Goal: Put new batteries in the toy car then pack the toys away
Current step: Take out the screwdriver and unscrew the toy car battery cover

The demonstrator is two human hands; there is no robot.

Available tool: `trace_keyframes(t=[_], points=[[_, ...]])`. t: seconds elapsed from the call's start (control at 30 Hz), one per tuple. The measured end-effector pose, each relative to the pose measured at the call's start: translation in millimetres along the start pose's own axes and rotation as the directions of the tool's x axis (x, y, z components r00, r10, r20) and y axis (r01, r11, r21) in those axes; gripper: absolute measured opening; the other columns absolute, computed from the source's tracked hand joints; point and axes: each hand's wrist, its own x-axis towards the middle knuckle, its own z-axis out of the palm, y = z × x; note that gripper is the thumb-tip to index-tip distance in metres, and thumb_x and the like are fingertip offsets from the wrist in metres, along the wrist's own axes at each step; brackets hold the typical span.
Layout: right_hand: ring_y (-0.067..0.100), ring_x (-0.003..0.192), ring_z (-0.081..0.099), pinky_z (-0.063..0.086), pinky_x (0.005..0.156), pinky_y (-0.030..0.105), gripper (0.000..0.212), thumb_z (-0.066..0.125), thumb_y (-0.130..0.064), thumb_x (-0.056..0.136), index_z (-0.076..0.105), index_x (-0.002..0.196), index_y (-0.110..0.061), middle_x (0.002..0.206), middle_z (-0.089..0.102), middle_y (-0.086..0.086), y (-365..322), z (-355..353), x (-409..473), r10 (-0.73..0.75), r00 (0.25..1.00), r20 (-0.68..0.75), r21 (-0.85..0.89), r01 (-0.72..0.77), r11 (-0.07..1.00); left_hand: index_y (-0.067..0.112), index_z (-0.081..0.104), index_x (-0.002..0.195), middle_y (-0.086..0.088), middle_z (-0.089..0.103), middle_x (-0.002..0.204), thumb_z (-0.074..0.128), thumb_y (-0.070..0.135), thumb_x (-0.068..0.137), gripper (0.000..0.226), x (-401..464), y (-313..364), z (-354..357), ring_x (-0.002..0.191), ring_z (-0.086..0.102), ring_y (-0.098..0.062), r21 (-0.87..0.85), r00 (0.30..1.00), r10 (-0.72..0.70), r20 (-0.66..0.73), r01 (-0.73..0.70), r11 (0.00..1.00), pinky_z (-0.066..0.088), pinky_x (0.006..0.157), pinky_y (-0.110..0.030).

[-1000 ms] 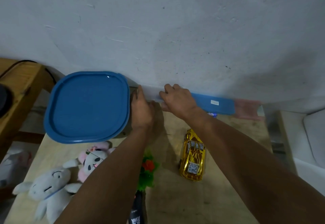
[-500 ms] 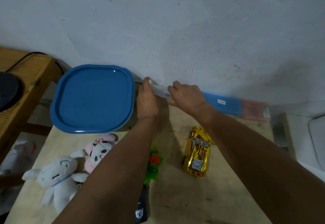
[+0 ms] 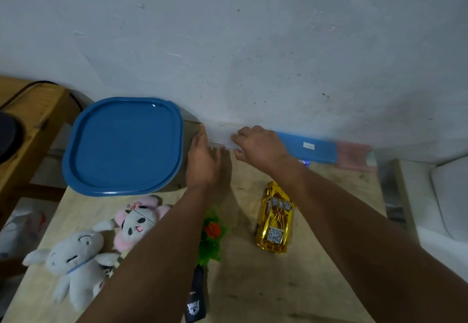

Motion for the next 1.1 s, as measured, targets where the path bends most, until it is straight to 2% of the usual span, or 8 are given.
trace_keyframes(t=[0.1,0.27,0.43,0.57,0.63,0.83,0.97,1.1], points=[[0.032,0.094,0.059,0.043,0.065,0.036,0.034,0.058,-0.034,0.091,0.064,0.117,-0.013,0.110,0.064,0.009,-3,0,2,0.005,1.000,-0.013,0.002,-0.005,1.000,0.023,0.046,0.149,-0.004,0.059,0.139,0.069,0.016,0.096,0.058,2,2,-2,0.125,0.058,-0.020,-0.061,1.000,-0.015,-0.016,0.014,0.998,0.050,0.104,-0.040],[0.033,0.088,0.061,0.046,0.062,0.038,0.034,0.056,-0.029,0.092,0.064,0.117,-0.009,0.106,0.065,0.011,-2,4,1,-0.014,0.998,-0.053,-0.016,0.014,1.000,0.023,0.041,0.149,-0.002,0.058,0.141,0.074,0.012,0.094,0.065,4,4,-4,0.123,0.050,-0.008,-0.163,0.996,-0.086,-0.003,0.084,0.983,0.045,0.103,-0.032],[0.033,0.080,0.065,0.044,0.061,0.035,0.036,0.053,-0.029,0.094,0.065,0.123,-0.010,0.101,0.069,0.011,9,-3,2,-0.022,0.991,-0.131,0.049,0.029,0.998,0.038,0.039,0.139,0.007,0.061,0.131,0.069,0.025,0.093,0.057,5,13,-1,0.117,0.059,-0.013,-0.149,0.993,-0.116,-0.028,0.111,0.983,0.054,0.100,-0.049],[0.026,0.082,0.064,0.042,0.061,0.031,0.031,0.057,-0.026,0.095,0.063,0.124,-0.015,0.098,0.068,0.007,16,-11,1,0.034,0.969,-0.246,0.130,-0.001,0.991,0.036,0.015,0.160,-0.002,0.047,0.151,0.078,0.023,0.087,0.098,4,16,-2,0.136,0.049,-0.025,-0.090,0.991,-0.134,0.028,0.136,0.987,0.048,0.107,-0.053],[0.023,0.089,0.060,0.046,0.064,0.033,0.023,0.060,-0.027,0.095,0.062,0.116,-0.017,0.103,0.064,0.005,19,-15,-2,0.096,0.941,-0.325,0.113,-0.062,0.992,0.032,0.008,0.163,-0.006,0.037,0.159,0.079,0.023,0.086,0.104,1,18,-3,0.143,0.041,-0.029,-0.041,0.990,-0.134,0.041,0.136,0.990,0.042,0.110,-0.051],[0.022,0.060,0.057,0.038,0.053,0.028,0.009,0.062,-0.023,0.097,0.063,0.099,-0.014,0.085,0.064,0.004,22,-9,-9,0.212,0.912,-0.352,0.222,-0.138,0.965,0.024,0.037,0.152,-0.003,0.046,0.150,0.061,0.038,0.100,0.059,-3,20,-4,0.133,0.052,-0.026,-0.008,0.995,-0.091,-0.035,0.090,0.996,0.047,0.102,-0.041],[0.027,0.088,0.068,0.057,0.069,0.039,0.032,0.060,-0.023,0.096,0.062,0.126,-0.013,0.110,0.070,0.008,18,-3,-11,0.189,0.943,-0.274,0.323,-0.094,0.942,0.021,0.041,0.150,-0.007,0.048,0.146,0.058,0.028,0.103,0.051,-4,20,-7,0.130,0.052,-0.027,0.028,0.996,-0.090,-0.030,0.090,0.996,0.046,0.101,-0.041],[0.025,0.100,0.059,0.053,0.077,0.039,0.027,0.060,-0.020,0.092,0.064,0.118,-0.014,0.114,0.062,0.006,16,1,-9,0.141,0.954,-0.266,0.335,-0.046,0.941,0.018,0.045,0.149,-0.010,0.048,0.145,0.059,0.024,0.103,0.048,-4,22,-8,0.129,0.052,-0.029,0.075,0.994,-0.108,-0.017,0.109,0.991,0.043,0.095,-0.035]])
